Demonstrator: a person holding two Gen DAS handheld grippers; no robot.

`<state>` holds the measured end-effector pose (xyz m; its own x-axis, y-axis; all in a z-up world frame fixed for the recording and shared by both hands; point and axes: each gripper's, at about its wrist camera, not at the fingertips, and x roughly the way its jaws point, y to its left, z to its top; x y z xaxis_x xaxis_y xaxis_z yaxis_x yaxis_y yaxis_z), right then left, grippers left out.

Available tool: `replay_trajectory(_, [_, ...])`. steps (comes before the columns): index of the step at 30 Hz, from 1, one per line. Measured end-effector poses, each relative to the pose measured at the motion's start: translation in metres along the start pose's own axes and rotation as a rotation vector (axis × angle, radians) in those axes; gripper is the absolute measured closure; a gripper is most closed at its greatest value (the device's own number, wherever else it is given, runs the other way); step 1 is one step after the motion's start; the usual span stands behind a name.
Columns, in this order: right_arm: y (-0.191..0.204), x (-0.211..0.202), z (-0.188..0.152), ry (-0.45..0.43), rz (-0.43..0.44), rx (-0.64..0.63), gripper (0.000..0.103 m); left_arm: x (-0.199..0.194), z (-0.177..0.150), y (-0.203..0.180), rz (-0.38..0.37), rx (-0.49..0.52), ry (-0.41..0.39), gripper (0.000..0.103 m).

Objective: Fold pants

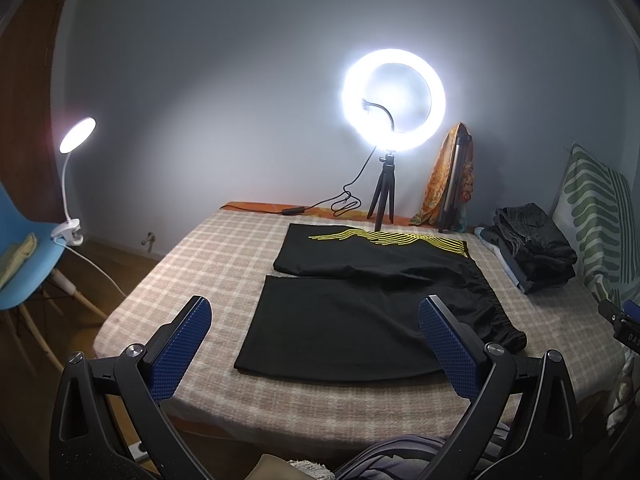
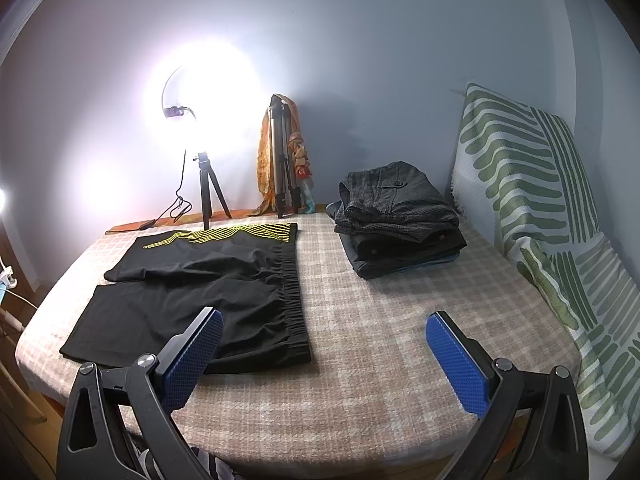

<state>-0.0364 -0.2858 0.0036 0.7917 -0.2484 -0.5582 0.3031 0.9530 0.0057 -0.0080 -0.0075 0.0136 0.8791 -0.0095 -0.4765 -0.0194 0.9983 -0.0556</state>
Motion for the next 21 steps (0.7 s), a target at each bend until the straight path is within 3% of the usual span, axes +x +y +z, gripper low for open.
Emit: replay_trajectory(21, [-0.0007, 0.001, -0.0013, -0.001, 0.003, 0.001, 0.0, 0.0006, -0.0003, -0.003, -0.004, 0.007, 0.0, 0.0])
